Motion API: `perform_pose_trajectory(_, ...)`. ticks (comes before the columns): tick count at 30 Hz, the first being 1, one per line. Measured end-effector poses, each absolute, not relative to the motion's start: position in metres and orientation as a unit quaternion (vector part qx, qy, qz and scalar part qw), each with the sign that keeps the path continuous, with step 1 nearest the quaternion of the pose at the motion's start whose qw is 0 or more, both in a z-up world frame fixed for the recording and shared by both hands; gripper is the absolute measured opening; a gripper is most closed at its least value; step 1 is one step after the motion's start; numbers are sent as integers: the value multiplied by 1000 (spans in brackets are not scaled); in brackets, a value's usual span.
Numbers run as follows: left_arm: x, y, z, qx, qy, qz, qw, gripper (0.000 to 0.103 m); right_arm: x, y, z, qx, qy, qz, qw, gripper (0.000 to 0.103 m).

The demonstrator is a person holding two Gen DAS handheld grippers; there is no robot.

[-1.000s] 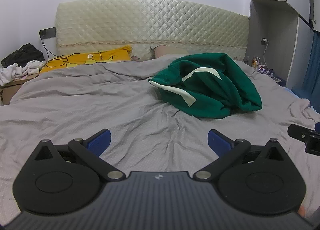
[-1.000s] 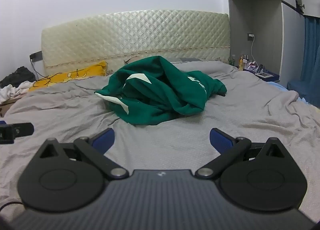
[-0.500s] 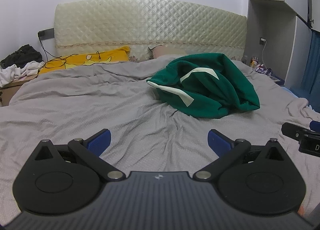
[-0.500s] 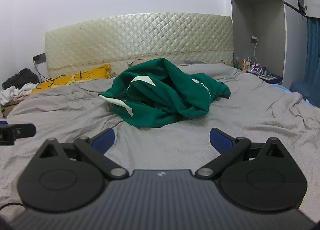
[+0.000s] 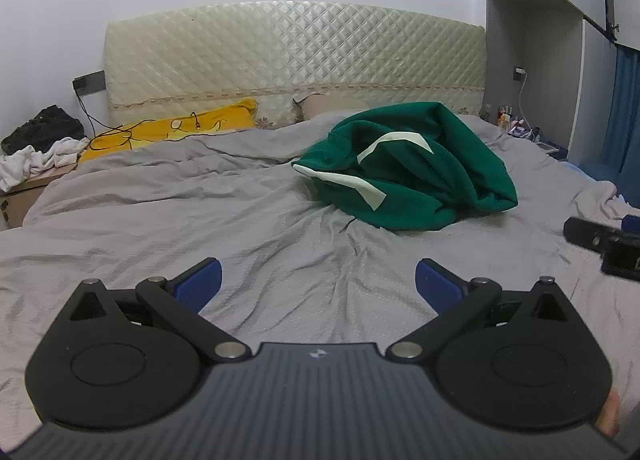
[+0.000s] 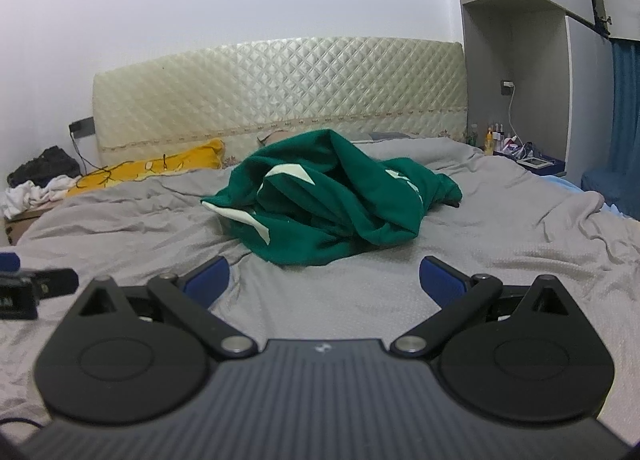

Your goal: Fold large clothes

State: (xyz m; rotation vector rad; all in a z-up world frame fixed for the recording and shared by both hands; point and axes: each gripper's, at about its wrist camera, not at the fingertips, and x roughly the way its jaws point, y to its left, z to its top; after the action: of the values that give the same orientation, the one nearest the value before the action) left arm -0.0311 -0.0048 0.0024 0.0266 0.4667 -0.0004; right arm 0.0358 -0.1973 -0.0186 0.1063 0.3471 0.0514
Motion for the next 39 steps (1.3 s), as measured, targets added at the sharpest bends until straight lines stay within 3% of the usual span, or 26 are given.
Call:
perform_pose_trajectory(11,-39,-5,3,18,233,10,972,103,23,-192,-6,43,154,23,987,103)
perform_pose_trajectory(21,-3,-19,20,16,219,-5,976,103,42,-217,-4,133,181,24,974,103)
perform_pose_trajectory(30,107,-30,38,-4,244,-29,969,103,123,-250,8,146,190,36,970,102)
perform_pose_trajectory(39,267,-17,-9,-79,280,-80,953,103,247,-278,-57,141,266,1,954,94)
